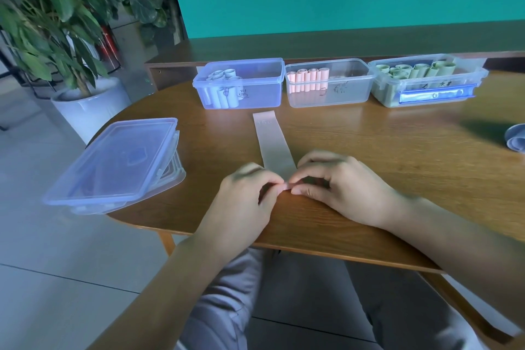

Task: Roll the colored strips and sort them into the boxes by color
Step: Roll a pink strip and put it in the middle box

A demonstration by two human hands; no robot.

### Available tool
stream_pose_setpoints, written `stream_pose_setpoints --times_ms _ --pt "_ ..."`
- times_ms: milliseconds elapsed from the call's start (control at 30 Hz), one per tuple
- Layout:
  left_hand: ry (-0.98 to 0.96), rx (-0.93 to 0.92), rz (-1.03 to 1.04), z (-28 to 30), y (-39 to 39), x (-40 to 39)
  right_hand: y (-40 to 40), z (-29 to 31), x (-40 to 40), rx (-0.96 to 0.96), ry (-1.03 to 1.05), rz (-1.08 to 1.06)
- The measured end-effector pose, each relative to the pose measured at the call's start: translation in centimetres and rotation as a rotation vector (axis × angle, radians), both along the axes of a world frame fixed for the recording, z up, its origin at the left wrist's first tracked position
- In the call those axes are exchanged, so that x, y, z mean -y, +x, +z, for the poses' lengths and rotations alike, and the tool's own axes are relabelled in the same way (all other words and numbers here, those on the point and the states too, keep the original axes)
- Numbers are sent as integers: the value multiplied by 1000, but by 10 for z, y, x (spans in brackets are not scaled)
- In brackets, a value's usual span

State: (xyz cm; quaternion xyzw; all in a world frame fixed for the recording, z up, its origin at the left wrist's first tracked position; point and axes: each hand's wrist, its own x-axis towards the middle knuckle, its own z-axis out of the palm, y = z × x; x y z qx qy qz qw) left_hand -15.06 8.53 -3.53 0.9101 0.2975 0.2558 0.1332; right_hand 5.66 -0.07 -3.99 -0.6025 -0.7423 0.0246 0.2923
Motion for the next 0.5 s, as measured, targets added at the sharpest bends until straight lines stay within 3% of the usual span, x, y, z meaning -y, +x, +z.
stream_pose_setpoints --times_ms 500 --pt "-23 8 -31 5 4 -15 6 -2 -13 10 36 -15"
